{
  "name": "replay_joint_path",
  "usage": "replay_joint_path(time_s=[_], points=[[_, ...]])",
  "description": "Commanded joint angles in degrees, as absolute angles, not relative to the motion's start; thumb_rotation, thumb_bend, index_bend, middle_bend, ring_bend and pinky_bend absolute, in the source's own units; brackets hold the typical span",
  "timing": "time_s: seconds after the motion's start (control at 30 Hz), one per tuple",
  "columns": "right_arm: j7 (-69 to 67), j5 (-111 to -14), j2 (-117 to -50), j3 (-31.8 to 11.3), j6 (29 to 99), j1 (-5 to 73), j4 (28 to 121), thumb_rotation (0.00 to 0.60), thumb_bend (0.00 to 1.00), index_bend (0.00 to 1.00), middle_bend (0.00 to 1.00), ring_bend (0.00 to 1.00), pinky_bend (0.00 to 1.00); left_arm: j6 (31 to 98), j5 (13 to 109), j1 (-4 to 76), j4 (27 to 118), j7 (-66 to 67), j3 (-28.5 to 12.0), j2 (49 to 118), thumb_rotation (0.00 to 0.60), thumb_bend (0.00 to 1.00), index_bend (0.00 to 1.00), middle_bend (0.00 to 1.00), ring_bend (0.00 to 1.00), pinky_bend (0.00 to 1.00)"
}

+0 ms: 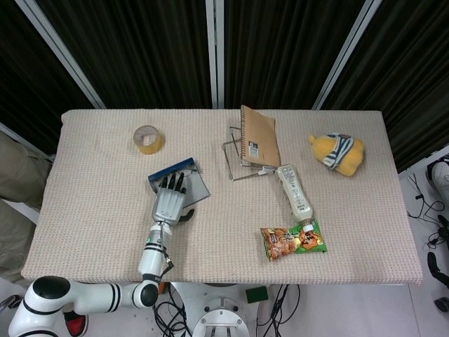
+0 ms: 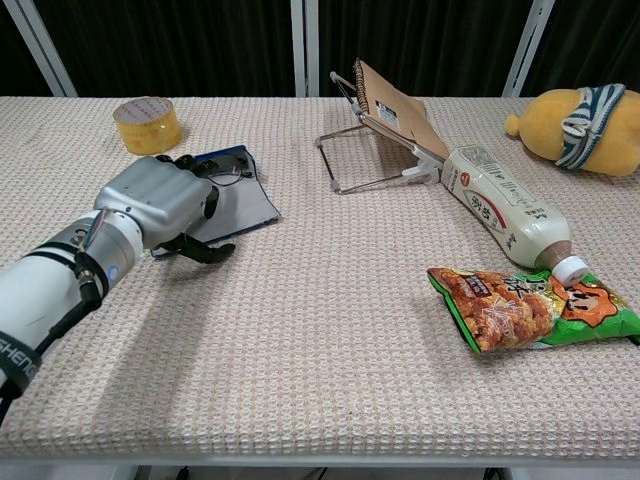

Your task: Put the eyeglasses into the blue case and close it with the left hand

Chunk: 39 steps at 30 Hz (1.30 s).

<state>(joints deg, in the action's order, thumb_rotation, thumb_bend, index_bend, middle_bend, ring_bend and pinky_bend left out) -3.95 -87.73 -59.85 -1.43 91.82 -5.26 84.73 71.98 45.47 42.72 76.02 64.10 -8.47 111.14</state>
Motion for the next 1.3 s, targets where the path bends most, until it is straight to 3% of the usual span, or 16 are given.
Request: replay_joint_path(time_s=[0.03,0.13,0.27,0.43,0.63,1.07,1.3], points=[[-3.9,-87.7,-59.9,-1.5,91.8,-5.3,84.7,0.6,0.5,0.0,0.0,0.0,0.0,71.9,45.5,42.6,76.7,64.1,-8.5,110.9,0.288,0.24,0.3,0.0,0.0,0.12],[-3.8,-87.8,-59.9,-1.4,91.8,-5.2,84.7,0.6,0.5,0.0,0.0,0.0,0.0,72.8,46.7,42.7,75.7,64.3,-8.4,111.2,0.333,0.24,0.28,0.0,0.0,0.12],[-3.8,-87.8,-60.0,-1.3,91.6,-5.2,84.6,0.6,0.5,0.0,0.0,0.0,0.0,72.7,46.6,42.8,74.4,64.8,-8.6,111.9,0.47,0.26,0.33,0.0,0.0,0.12],[-4.1,-87.7,-60.1,-1.4,91.6,-5.2,84.3,0.6,0.5,0.0,0.0,0.0,0.0,73.2,47.8,42.6,72.9,63.9,-8.8,112.7,0.588,0.34,0.36,0.0,0.0,0.12],[-4.0,-87.7,-60.2,-1.4,91.6,-5.2,84.3,0.6,0.5,0.0,0.0,0.0,0.0,74.5,51.3,42.1,72.3,59.8,-9.6,113.1,0.6,0.43,0.45,0.0,0.0,0.12],[-3.5,-87.8,-60.2,-1.4,91.3,-4.9,84.5,0.6,0.5,0.0,0.0,0.0,0.0,77.3,59.3,37.8,77.9,47.3,-8.8,110.0,0.6,0.44,0.68,0.0,0.0,0.12],[-2.8,-87.9,-60.3,-1.3,90.8,-4.7,84.9,0.6,0.5,0.0,0.0,0.0,0.0,78.7,60.8,35.2,85.5,47.6,-7.4,105.0,0.6,0.44,0.7,0.0,0.0,0.12]])
